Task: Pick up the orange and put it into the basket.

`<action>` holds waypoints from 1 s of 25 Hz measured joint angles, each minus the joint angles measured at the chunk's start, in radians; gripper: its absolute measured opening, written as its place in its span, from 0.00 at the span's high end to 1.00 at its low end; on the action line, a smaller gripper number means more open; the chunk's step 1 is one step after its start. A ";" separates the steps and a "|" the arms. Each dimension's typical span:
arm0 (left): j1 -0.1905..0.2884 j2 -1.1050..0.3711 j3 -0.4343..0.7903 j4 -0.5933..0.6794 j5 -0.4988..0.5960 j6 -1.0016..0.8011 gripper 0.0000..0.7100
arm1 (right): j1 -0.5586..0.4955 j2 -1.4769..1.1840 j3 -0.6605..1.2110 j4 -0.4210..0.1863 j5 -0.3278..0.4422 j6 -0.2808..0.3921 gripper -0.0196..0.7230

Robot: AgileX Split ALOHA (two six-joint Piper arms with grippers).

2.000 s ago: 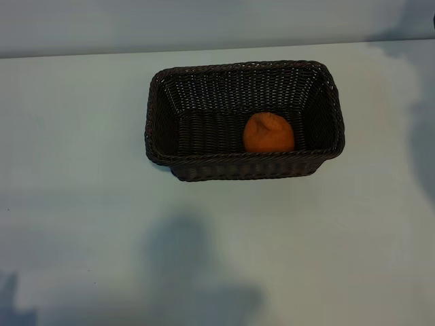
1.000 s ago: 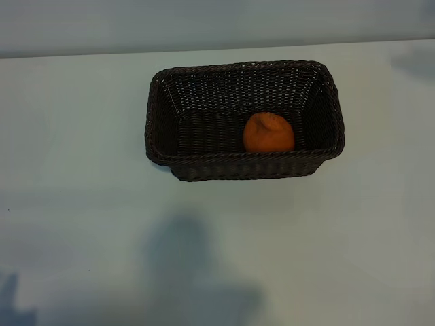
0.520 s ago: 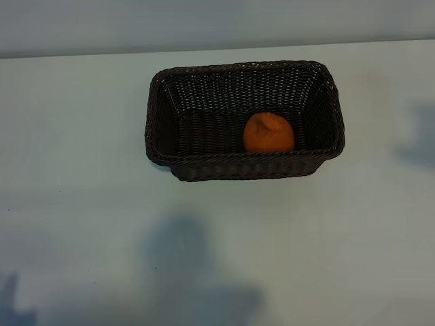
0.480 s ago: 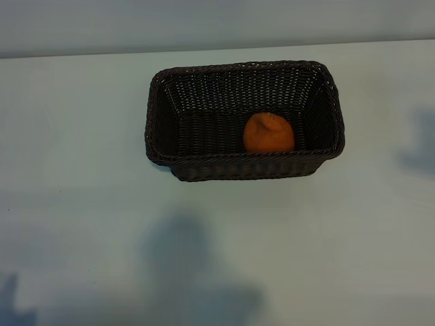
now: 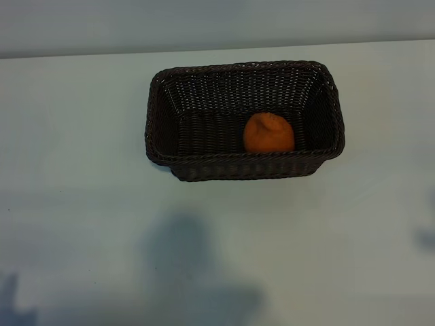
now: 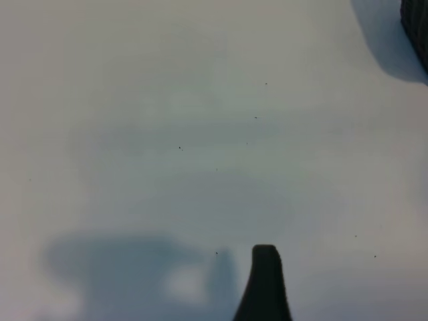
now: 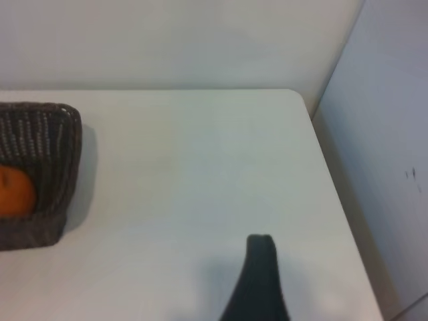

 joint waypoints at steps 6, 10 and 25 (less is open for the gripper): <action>0.000 0.000 0.000 0.000 0.000 0.000 0.17 | 0.026 -0.174 0.165 0.003 -0.067 0.015 0.20; 0.000 0.000 0.000 0.000 0.000 0.000 0.17 | 0.028 -0.273 0.237 0.007 -0.070 0.037 0.20; 0.000 0.000 0.000 0.000 0.000 0.000 0.17 | 0.036 -0.360 0.443 0.025 -0.069 0.043 0.20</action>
